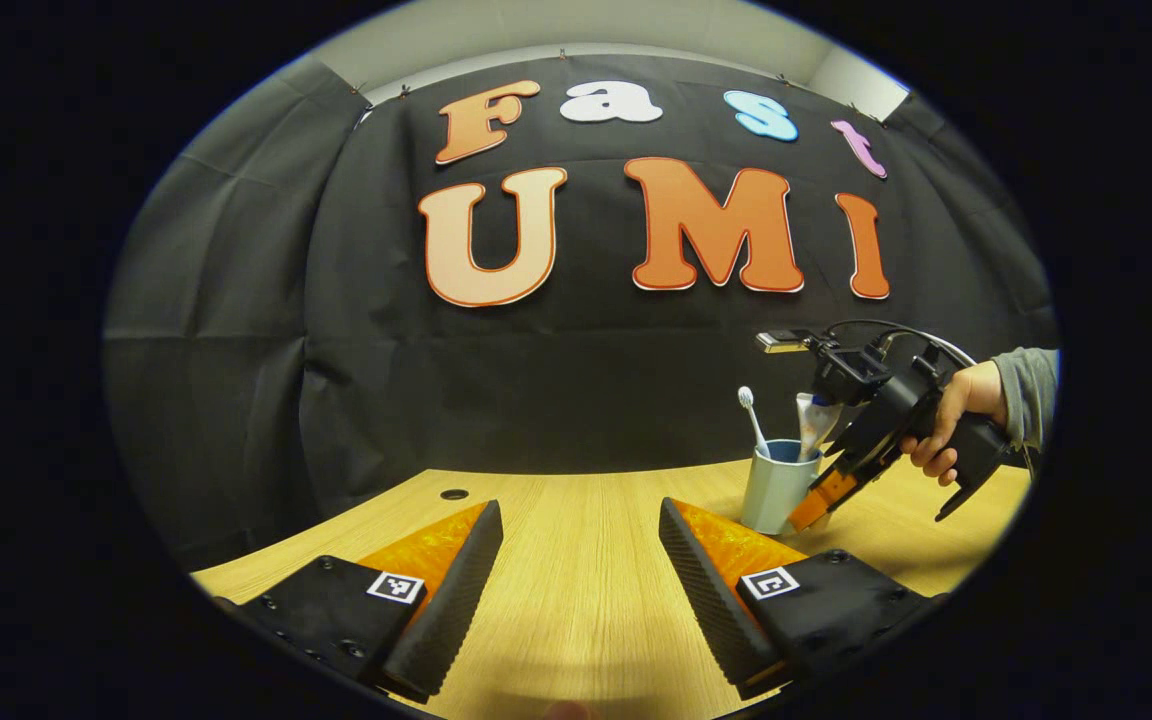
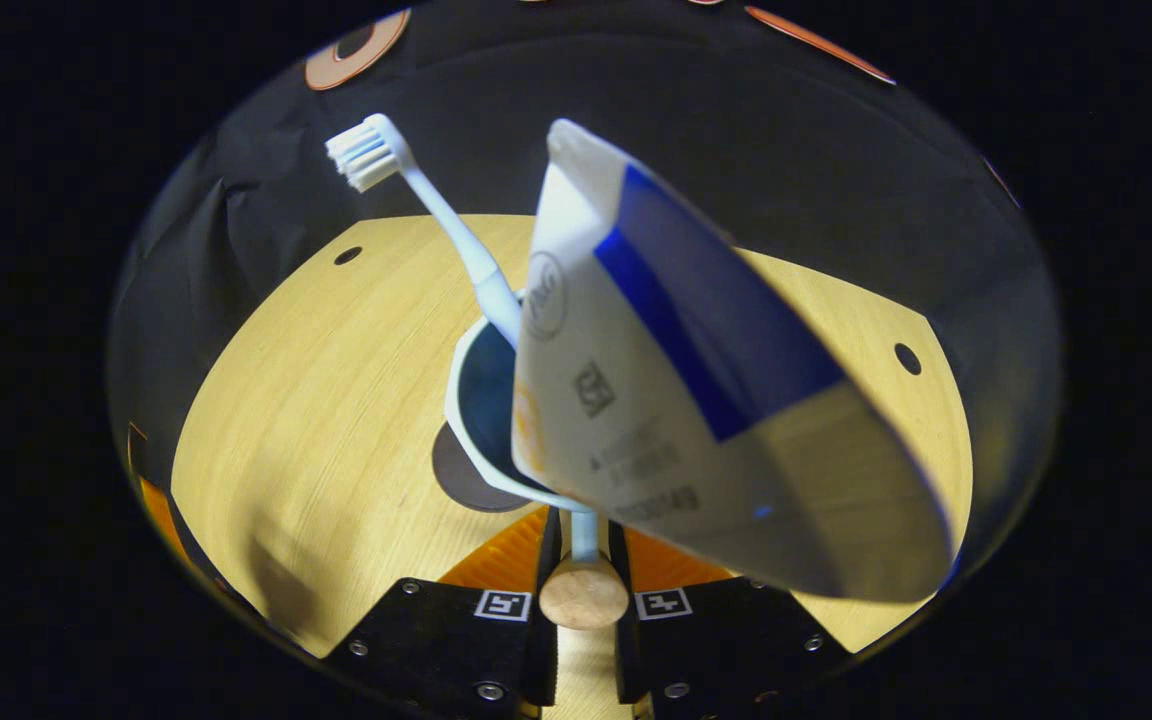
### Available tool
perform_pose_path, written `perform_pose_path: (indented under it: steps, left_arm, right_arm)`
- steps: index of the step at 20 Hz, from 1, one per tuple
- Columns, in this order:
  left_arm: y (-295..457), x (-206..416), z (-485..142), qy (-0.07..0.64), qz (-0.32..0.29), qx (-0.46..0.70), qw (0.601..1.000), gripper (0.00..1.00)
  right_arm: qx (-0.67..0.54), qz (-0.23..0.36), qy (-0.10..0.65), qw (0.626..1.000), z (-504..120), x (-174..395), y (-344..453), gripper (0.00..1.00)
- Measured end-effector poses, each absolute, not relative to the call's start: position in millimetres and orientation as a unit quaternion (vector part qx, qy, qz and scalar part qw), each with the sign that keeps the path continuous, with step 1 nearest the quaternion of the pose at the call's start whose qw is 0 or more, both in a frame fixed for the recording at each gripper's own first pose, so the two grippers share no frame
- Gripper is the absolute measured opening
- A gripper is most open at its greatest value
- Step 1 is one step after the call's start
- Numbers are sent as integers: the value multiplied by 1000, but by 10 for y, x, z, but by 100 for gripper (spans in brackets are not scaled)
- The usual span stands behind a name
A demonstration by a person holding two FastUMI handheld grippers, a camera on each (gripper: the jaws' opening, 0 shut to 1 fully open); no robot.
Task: Put the toothbrush and toothpaste on the desktop into the cup, then pick up the cup and place it on the coaster on the desktop.
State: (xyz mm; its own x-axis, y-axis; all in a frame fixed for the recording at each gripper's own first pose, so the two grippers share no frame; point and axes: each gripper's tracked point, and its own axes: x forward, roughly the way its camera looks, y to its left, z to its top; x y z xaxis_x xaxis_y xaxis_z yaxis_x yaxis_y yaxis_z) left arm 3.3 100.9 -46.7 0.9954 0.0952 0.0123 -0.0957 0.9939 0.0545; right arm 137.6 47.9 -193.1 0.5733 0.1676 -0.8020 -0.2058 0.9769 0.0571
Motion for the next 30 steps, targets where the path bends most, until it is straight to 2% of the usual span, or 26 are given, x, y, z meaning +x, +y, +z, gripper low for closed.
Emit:
perform_pose_path:
  steps: [15, 17, 18, 19, 23, 24, 26, 27, 30]
  left_arm:
    - [1525, -175, -691, 14, 97, -2, 995, 99]
    - [1530, -185, -727, 18, 98, -4, 995, 99]
    - [1521, -179, -730, 20, 98, -6, 995, 99]
    - [1504, -165, -745, 21, 97, -6, 995, 99]
    - [1431, -161, -738, 24, 92, -5, 995, 99]
    - [1405, -146, -725, 23, 91, -3, 996, 99]
    - [1312, -122, -679, 19, 85, 2, 996, 99]
    - [1270, -115, -648, 18, 82, 5, 996, 99]
    - [1113, -72, -552, 11, 71, 10, 997, 99]
  right_arm:
    - [-53, 146, 476, 866, -1861, 1379, 380, 23]
    - [-53, 146, 477, 865, -1881, 1363, 369, 24]
    - [-52, 146, 478, 865, -1891, 1361, 388, 29]
    - [-49, 145, 481, 863, -1893, 1348, 390, 24]
    - [-26, 167, 458, 873, -1636, 1253, 400, 33]
    - [-25, 174, 448, 876, -1596, 1243, 408, 31]
    - [-19, 190, 424, 885, -1461, 1191, 413, 53]
    - [-15, 195, 414, 889, -1390, 1151, 401, 49]
    - [-8, 204, 377, 903, -1217, 1023, 283, 60]
